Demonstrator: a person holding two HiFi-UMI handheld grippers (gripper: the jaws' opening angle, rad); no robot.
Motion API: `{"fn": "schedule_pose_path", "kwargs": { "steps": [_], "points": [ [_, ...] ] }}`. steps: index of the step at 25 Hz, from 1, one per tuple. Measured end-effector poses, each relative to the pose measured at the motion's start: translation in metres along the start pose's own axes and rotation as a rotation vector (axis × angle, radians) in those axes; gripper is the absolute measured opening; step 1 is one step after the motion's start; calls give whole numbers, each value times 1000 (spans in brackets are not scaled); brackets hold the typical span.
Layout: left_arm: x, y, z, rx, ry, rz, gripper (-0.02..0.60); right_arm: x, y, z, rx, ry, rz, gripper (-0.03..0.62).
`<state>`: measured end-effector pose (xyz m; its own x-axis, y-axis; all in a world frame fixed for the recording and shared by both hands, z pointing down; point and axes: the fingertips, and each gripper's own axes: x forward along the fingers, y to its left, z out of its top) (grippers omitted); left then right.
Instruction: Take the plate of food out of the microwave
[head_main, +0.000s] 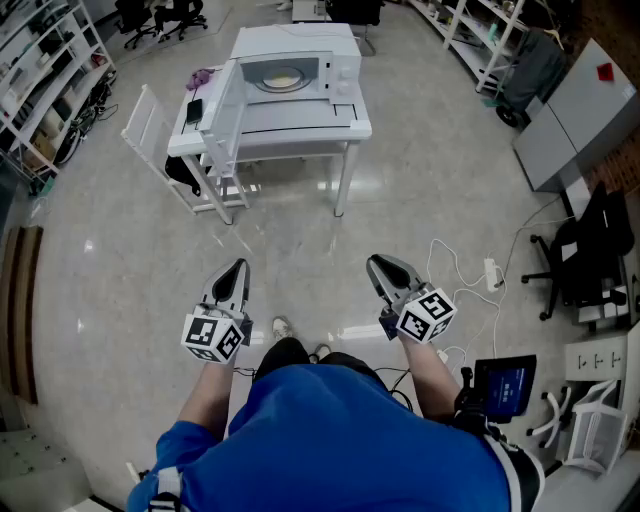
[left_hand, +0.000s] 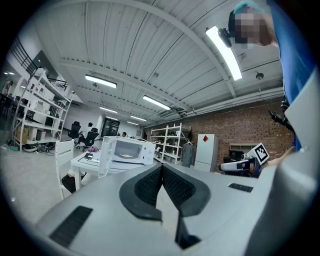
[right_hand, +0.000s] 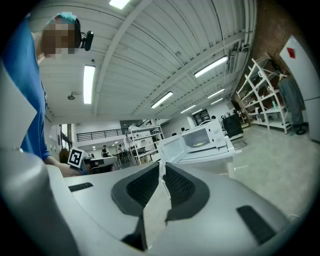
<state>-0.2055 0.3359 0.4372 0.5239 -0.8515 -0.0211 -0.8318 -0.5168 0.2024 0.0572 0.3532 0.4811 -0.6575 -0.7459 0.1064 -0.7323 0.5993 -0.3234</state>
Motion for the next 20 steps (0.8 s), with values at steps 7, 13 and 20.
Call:
{"fn": "schedule_pose_path", "kwargs": {
  "steps": [7,13,20],
  "points": [
    [41,30,3,-2,-4,-4,9,34,-28,10,5,-1,-26,28],
    [86,55,6,-19,-8,-21,9,65,-47,21,4,17,-47,28],
    [145,94,14,-36,2,-56,11,125,-72,43,-5,8,-49,28]
  ]
}}
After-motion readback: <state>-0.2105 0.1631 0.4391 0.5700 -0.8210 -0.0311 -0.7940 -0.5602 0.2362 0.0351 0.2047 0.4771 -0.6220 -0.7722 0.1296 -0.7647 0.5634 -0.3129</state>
